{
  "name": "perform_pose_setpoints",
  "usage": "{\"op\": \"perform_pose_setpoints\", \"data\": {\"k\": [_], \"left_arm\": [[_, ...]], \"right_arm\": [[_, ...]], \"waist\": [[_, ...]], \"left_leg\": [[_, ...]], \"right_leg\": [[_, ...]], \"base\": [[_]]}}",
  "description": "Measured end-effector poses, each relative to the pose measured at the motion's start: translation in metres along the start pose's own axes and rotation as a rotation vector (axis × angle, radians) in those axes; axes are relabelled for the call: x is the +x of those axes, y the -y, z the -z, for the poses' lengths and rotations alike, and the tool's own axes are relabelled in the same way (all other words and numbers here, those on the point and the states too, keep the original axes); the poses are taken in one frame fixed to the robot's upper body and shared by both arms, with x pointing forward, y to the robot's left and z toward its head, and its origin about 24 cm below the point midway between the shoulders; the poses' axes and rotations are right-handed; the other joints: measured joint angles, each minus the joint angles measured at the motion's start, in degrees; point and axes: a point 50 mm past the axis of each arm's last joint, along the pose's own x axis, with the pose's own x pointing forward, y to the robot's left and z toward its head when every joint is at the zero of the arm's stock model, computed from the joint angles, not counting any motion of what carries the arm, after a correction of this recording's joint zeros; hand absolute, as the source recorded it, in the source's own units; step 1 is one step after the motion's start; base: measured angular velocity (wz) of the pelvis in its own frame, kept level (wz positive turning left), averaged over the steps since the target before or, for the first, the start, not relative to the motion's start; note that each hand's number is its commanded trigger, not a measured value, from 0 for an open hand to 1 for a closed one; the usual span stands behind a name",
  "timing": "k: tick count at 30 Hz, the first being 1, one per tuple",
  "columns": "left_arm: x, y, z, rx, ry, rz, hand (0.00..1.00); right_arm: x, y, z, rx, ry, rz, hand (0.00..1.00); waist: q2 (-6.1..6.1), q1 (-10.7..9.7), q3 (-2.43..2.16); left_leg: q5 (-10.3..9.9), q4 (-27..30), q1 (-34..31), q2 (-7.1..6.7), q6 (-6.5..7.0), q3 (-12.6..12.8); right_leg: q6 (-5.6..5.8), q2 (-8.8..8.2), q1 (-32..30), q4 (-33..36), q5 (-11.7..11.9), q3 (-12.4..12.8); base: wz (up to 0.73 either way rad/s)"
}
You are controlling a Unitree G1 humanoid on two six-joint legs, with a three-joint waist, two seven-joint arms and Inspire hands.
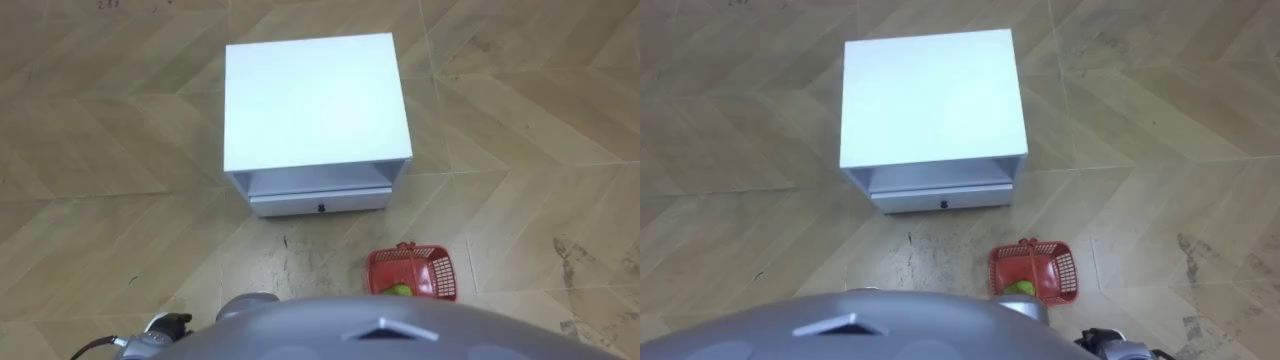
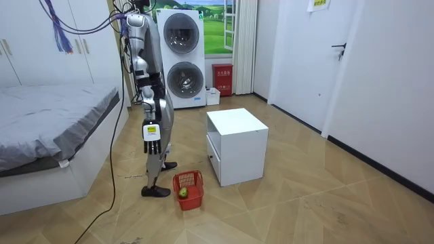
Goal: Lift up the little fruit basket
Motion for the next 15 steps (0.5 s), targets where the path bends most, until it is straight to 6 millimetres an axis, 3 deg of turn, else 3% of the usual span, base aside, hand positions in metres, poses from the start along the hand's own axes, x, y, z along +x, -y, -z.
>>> {"op": "perform_pose_setpoints", "data": {"k": [15], "left_arm": [[-0.0002,-0.0022,-0.0004,0.033,0.005,-0.04,0.0]], "right_arm": [[-0.0006,-0.0012,-0.0066,-0.037,0.033,0.003,0.0]], "waist": [[-0.24,0.0,0.0]], "left_leg": [[0.0,-0.1,0.2,-0.01,0.0,0.0]], "right_leg": [[0.0,-0.03,0.1,0.0,0.0,0.1]], "base": [[0.0]]}}
